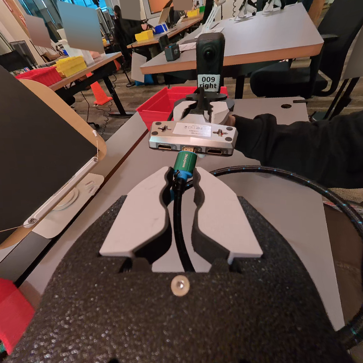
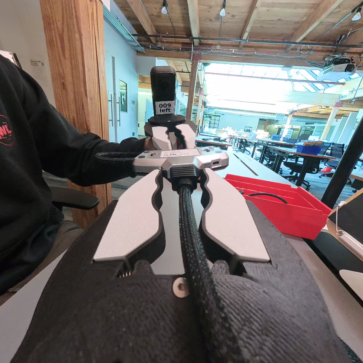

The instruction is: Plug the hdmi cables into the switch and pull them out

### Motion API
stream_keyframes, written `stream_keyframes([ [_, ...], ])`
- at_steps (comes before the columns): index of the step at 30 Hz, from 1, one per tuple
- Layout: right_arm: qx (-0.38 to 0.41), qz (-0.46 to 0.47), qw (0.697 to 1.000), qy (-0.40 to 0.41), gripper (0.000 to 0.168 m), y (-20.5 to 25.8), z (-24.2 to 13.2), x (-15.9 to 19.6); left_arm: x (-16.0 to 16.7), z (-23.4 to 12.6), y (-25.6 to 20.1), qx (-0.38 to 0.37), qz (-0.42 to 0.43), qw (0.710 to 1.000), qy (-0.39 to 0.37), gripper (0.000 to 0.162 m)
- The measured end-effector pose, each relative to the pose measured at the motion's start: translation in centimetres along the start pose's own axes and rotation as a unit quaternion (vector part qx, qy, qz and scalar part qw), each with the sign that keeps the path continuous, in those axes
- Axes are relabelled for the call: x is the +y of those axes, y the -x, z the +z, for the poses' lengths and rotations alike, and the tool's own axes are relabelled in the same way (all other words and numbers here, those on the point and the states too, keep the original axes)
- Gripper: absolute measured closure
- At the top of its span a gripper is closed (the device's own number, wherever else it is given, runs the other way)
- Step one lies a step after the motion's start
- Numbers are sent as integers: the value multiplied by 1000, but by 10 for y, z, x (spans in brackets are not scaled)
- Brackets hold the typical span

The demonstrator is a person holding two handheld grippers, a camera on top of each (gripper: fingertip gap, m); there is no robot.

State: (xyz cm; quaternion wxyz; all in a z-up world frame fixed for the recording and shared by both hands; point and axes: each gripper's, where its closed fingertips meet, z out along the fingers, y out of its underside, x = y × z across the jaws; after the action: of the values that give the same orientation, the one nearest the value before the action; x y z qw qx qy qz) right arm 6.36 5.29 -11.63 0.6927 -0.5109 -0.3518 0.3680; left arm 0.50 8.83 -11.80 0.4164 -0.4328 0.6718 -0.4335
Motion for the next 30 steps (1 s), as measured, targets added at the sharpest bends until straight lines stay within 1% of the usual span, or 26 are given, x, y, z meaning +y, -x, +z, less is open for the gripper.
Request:
stream_keyframes([
  [4,1,2,1000,0,130,-1,-1,3,3,1,1,-5,12,1000,11,143],
  [9,1,7,1000,4,130,-2,-2,5,6,4,2,5,7,1000,13,143],
  [13,-2,16,1000,-17,130,-2,-2,0,3,5,2,14,-8,1000,-14,143],
  [15,0,14,1000,-14,130,-2,-3,0,3,7,2,14,-6,1000,-14,143],
  [18,3,15,1000,-8,130,-4,-4,3,5,7,3,11,3,1000,-5,143],
  [22,5,10,1000,20,130,-5,-4,11,7,6,4,-12,44,998,39,143],
  [24,7,7,1000,13,130,-4,-4,8,3,6,4,-9,41,998,41,143],
  [28,9,11,999,32,130,-6,-6,13,9,9,5,-3,46,997,62,144],
  [30,8,17,1000,23,130,-6,-7,13,7,9,5,4,34,998,53,144],
])
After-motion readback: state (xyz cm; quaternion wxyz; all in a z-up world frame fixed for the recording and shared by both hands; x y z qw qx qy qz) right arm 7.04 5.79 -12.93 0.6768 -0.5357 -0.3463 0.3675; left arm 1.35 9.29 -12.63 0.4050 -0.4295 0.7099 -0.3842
